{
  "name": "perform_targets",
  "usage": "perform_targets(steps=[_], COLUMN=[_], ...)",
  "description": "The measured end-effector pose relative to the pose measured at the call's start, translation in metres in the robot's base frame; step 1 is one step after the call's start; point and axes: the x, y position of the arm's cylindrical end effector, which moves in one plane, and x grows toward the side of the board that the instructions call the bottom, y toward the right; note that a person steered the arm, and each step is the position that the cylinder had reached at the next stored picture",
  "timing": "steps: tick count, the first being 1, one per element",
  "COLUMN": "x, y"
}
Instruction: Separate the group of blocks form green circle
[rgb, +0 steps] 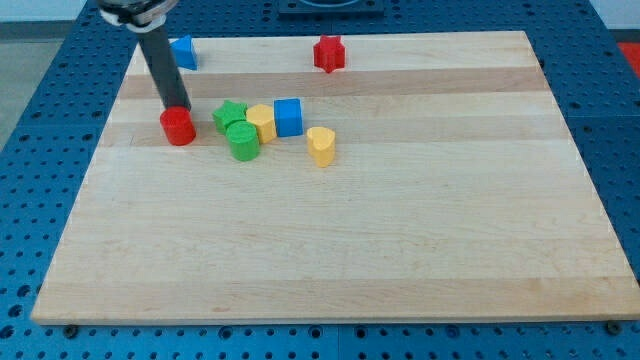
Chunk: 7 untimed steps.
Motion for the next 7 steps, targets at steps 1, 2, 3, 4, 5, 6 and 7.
perform_targets(steps=[1,2,3,4,5,6,7], x=[0.023,0.043,0.037,0.016,0.015,0.022,0.031], y=[-0.002,-0.002,0.000,0.015,0.038,0.057,0.079])
